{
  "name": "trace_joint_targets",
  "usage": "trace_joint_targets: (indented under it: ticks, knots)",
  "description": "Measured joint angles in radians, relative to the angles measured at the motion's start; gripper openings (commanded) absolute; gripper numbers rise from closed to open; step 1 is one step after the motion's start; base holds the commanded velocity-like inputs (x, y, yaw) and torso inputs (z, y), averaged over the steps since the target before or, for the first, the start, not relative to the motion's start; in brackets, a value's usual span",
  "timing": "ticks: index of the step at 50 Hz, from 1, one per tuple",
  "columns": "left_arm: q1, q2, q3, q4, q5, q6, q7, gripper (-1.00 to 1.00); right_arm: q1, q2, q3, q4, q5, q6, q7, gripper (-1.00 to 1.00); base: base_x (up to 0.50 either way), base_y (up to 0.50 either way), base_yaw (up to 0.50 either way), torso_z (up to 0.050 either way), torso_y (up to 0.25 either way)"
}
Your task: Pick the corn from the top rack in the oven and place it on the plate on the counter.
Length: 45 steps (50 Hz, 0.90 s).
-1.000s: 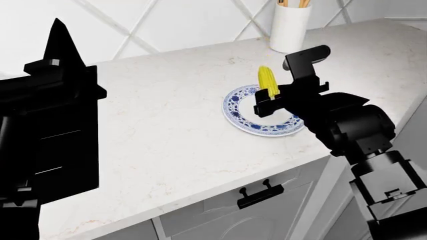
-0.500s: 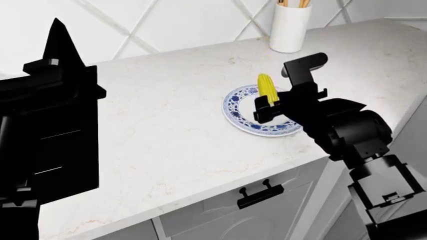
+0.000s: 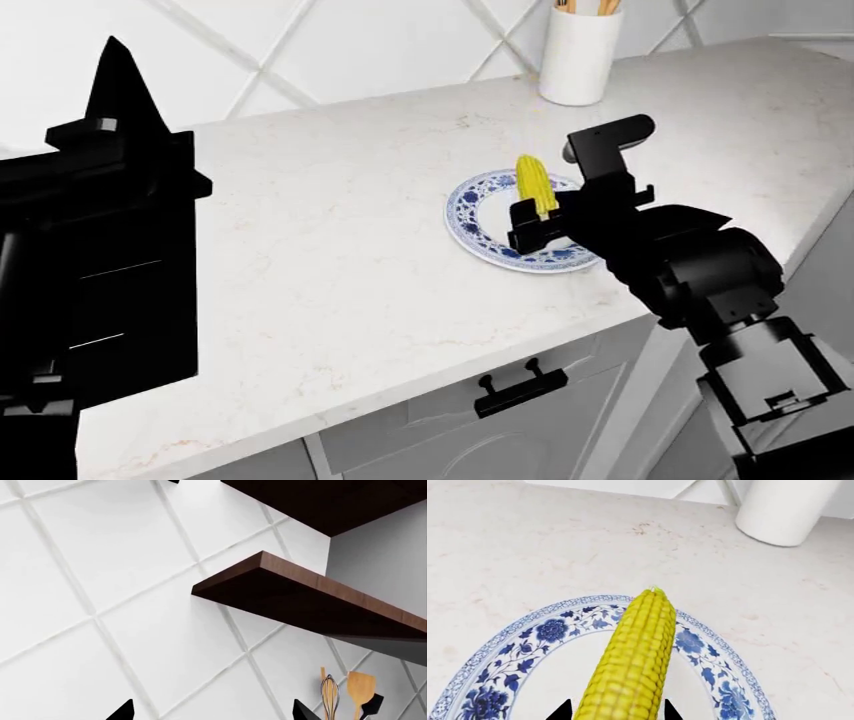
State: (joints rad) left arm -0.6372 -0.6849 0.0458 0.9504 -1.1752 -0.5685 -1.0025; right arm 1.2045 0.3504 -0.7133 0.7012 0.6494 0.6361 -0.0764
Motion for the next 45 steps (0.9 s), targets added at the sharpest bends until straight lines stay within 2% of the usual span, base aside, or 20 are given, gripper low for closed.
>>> trace_joint_targets:
  ticks: [45]
  knots:
    - [0.001,-0.009,0.009,-0.003,-0.001,0.014,-0.005,1.0,0.002,-0.012,0.001,0.032,-0.005,-0.014,-0.006,-1.0,0.0,0.0,0.0,0.0,0.0]
